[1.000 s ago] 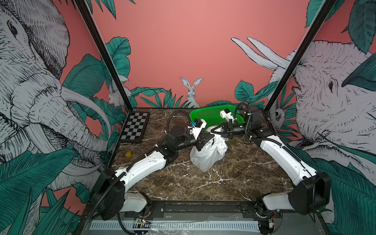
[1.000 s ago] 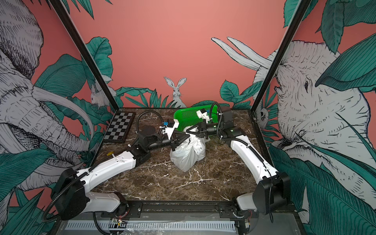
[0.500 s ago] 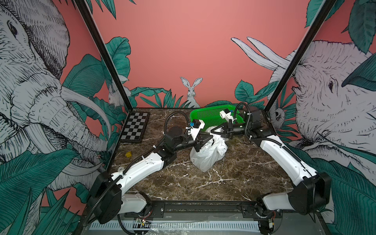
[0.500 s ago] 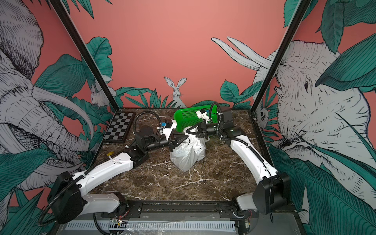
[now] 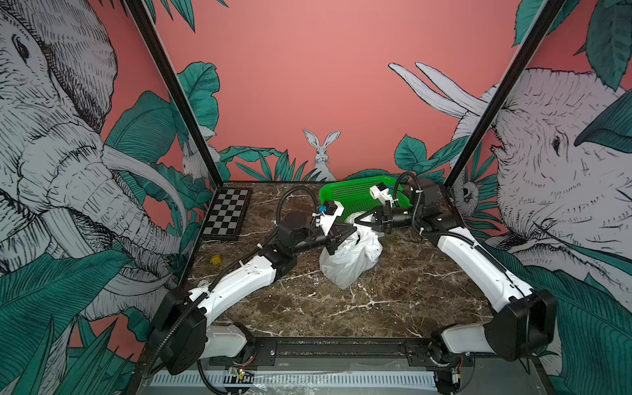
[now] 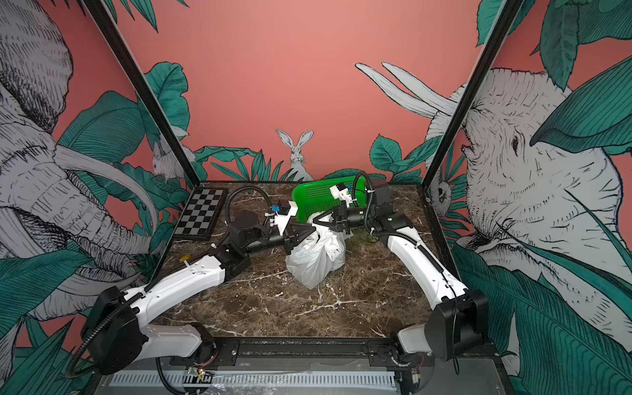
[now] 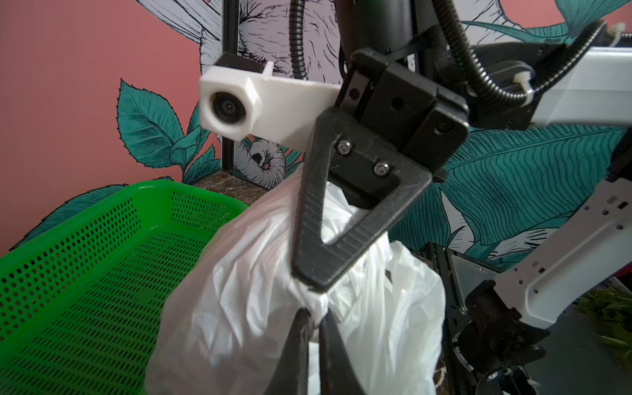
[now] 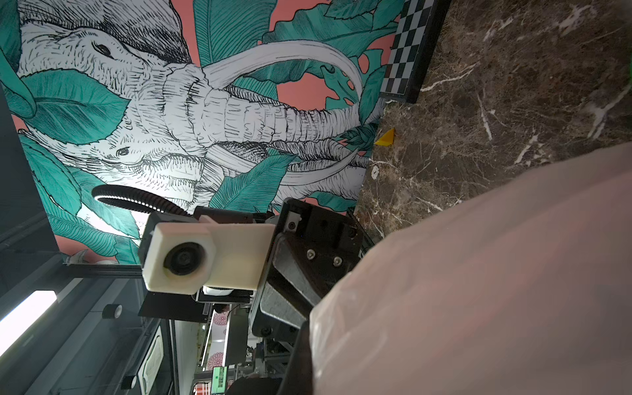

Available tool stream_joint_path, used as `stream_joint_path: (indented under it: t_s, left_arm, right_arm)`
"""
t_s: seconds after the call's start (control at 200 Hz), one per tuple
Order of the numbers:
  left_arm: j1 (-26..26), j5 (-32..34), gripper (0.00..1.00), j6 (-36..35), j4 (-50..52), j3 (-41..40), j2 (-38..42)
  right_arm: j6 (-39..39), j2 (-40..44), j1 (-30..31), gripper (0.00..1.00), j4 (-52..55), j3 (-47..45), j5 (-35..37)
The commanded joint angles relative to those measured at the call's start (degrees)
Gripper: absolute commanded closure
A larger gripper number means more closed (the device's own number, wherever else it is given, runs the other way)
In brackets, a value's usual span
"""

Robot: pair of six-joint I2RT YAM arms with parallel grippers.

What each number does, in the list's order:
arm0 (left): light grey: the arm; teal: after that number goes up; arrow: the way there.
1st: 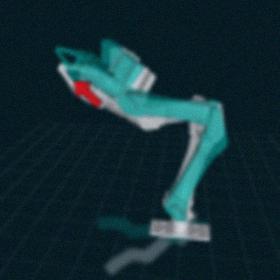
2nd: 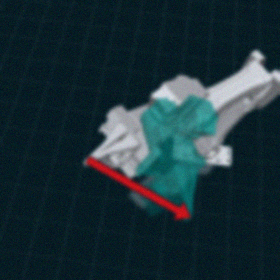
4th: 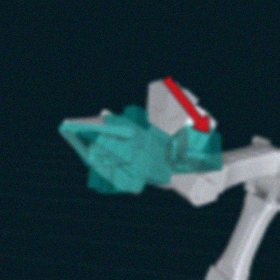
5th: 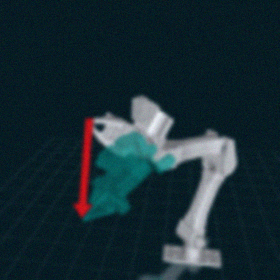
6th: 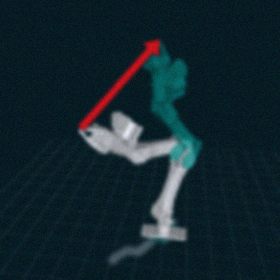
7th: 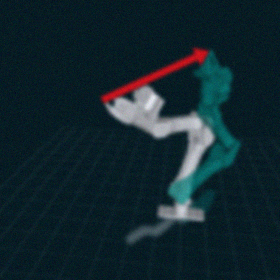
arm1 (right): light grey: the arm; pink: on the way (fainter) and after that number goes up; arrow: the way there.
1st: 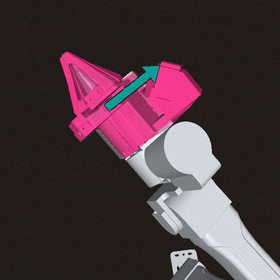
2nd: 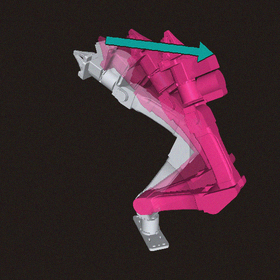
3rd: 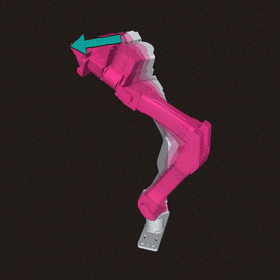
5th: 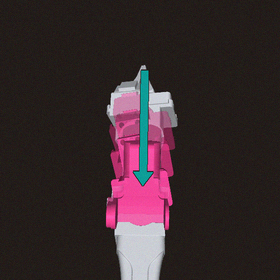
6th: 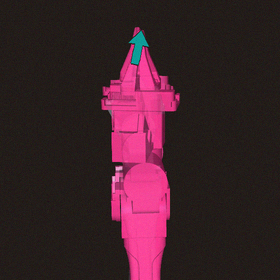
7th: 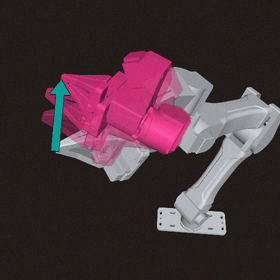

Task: Place the pineapple into a plastic bag & tie a knot
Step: Tie the plastic bag at the center of the board.

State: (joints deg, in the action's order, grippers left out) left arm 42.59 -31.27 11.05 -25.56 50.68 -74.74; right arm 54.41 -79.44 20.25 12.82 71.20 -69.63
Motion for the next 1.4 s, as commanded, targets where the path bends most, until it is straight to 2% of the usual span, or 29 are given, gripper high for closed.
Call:
stream_joint_path:
  t_s: [0.0,0.2,0.43,0.535,0.63,0.69,0.715,0.77,0.81,0.95,0.995,1.07,1.11,1.25,1.395]
  left_arm:
    - [-0.05,-1.72,0.85,1.25,-2.05,2.23,-0.84]
    - [-0.05,-2.29,0.84,2.10,-3.92,2.32,-1.60]
    - [0.02,-2.75,0.91,3.10,-5.75,2.50,-1.74]
    - [-0.01,-2.75,1.00,2.86,-5.94,2.28,-1.59]
    - [-0.05,-2.75,1.00,2.75,-5.73,1.90,-1.03]
    - [-0.04,-1.60,1.00,1.88,-4.05,1.66,-0.25]
    - [-0.05,-0.90,1.00,1.55,-3.24,1.56,-0.03]
    - [-0.07,0.26,1.00,0.67,-0.96,1.77,0.36]
    - [-0.07,0.50,1.00,0.23,0.25,1.81,0.35]
    - [-0.05,0.58,1.00,-0.29,1.26,1.41,0.34]
    - [-0.04,0.49,1.00,-0.32,1.42,1.36,0.36]
    - [-0.05,0.68,1.00,-0.53,1.48,1.36,0.39]
    - [-0.07,0.64,1.00,-0.55,1.16,1.51,0.25]
    - [-0.05,0.17,1.00,-0.61,1.08,2.23,-0.58]
    - [-0.08,-0.25,1.00,-0.69,0.73,2.46,-1.03]
  right_arm:
    - [-0.47,1.42,0.49,1.00,-4.74,2.78,-2.55]
    - [-0.27,1.14,1.02,1.00,-4.93,2.94,-2.19]
    - [-1.21,0.83,1.46,1.00,-3.94,3.00,-1.42]
    - [-2.24,0.74,1.46,1.00,-2.55,3.51,-1.08]
    - [-4.30,0.85,1.46,1.00,0.80,4.46,-0.50]
    - [-7.88,1.12,1.33,0.99,5.59,6.79,0.62]
    - [-10.06,1.21,1.16,0.89,8.03,7.43,1.24]
    - [-13.90,1.69,0.74,0.75,12.72,9.09,2.61]
    - [-16.75,2.26,0.28,0.60,16.37,10.32,3.99]
    - [-27.77,4.77,-1.91,0.35,29.40,14.67,8.61]
    - [-33.69,5.92,-2.38,0.32,35.23,16.72,11.66]
    - [-45.65,8.85,-2.41,0.30,45.96,19.38,22.24]
    - [-49.45,10.92,-2.41,0.31,48.78,18.75,27.84]
    - [-59.87,21.01,-0.61,0.37,46.87,9.06,35.45]
    - [-68.73,26.64,5.94,0.36,43.17,0.89,41.81]
